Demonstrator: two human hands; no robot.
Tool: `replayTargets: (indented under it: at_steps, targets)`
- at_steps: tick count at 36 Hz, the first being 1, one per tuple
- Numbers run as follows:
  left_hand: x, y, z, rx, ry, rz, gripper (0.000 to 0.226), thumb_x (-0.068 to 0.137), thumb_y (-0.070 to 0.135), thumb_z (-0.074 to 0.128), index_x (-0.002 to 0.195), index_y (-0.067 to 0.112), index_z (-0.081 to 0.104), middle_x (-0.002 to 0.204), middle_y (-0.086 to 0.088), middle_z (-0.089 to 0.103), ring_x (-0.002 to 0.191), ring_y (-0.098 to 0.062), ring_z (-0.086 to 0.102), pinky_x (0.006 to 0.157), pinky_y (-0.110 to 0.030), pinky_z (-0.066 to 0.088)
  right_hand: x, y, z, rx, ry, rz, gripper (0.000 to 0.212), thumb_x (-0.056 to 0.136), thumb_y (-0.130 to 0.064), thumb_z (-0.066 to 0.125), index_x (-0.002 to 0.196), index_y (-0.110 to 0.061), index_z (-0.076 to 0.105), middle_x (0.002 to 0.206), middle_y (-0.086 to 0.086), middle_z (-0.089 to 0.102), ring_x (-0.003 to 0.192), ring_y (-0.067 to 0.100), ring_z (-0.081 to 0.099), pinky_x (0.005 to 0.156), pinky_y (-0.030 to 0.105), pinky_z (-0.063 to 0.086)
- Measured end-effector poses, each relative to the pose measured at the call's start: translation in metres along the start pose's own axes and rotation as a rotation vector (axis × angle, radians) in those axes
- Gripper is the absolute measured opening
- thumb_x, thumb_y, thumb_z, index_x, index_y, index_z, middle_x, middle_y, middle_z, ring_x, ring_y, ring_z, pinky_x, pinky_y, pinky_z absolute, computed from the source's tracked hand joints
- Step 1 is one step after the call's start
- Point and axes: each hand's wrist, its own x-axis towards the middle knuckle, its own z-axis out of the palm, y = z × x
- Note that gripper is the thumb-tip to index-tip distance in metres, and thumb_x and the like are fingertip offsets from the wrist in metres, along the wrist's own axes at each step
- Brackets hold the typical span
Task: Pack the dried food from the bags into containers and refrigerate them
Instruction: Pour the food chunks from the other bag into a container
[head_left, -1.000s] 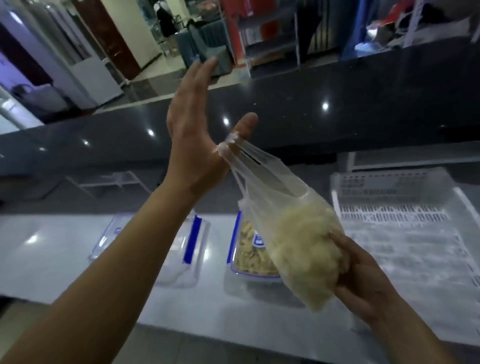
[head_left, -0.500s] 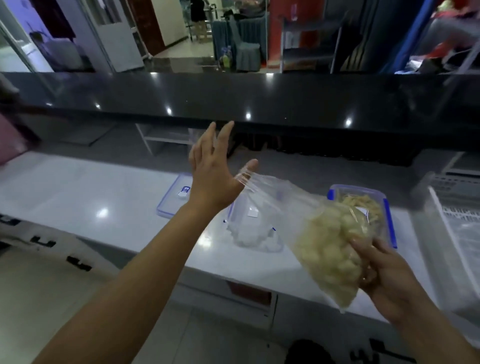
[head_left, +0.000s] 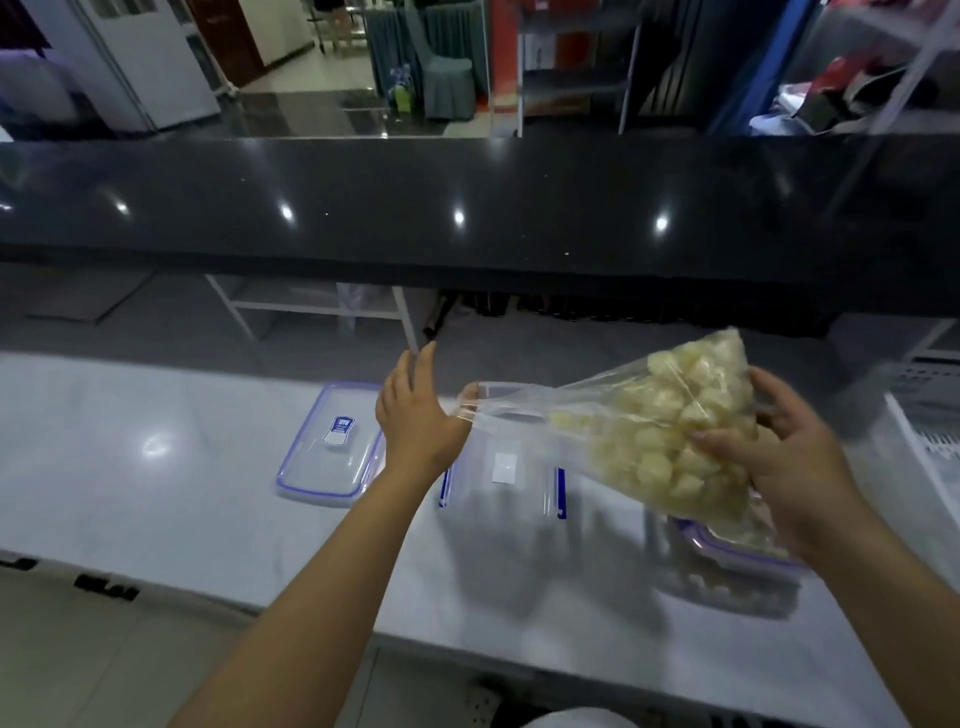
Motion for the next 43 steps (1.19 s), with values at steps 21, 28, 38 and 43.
replayTargets:
  at_steps: [21, 28, 38, 43]
  targets:
    - [0.034, -0.035, 0.043, -0.106, -0.132, -0.111, 0.061, 0.099, 0.044, 0.054, 0.154, 0.029, 0.032, 0.165, -0.007, 0.023, 0.152, -0.028, 0.019, 0.122, -0.056, 0.018, 0.086, 0.040, 0.016, -0.236, -0.106, 0.060, 0.072, 0.070, 0.007, 0.080, 0.113, -0.048, 0.064, 0.119, -0.003, 0.064, 0.101, 0.022, 0.069, 0.077, 0.044, 0.060]
    - [0.036, -0.043, 0.047, -0.075, -0.162, -0.027, 0.058, 0.100, 0.039, 0.055, 0.153, 0.028, 0.036, 0.163, -0.009, 0.026, 0.151, -0.029, 0.022, 0.121, -0.053, 0.019, 0.073, 0.039, 0.026, -0.185, 0.011, 0.072, 0.064, 0.074, 0.006, 0.077, 0.106, -0.048, 0.065, 0.102, -0.013, 0.073, 0.087, 0.011, 0.073, 0.060, 0.024, 0.058]
    - [0.043, -0.053, 0.049, -0.162, -0.228, 0.012, 0.053, 0.101, 0.036, 0.054, 0.152, 0.033, 0.038, 0.164, -0.008, 0.025, 0.150, -0.031, 0.023, 0.120, -0.053, 0.021, 0.051, 0.012, 0.043, -0.284, 0.094, 0.070, 0.047, 0.073, -0.003, 0.082, 0.108, -0.032, 0.069, 0.100, -0.003, 0.075, 0.085, 0.020, 0.075, 0.063, 0.035, 0.060]
    - [0.041, -0.052, 0.052, -0.167, -0.291, 0.093, 0.051, 0.102, 0.039, 0.049, 0.152, 0.038, 0.034, 0.164, -0.005, 0.024, 0.151, -0.028, 0.021, 0.121, -0.051, 0.019, 0.039, -0.008, 0.045, -0.295, 0.165, 0.020, 0.046, 0.072, 0.000, 0.082, 0.104, -0.031, 0.070, 0.098, -0.003, 0.075, 0.083, 0.018, 0.074, 0.063, 0.035, 0.060]
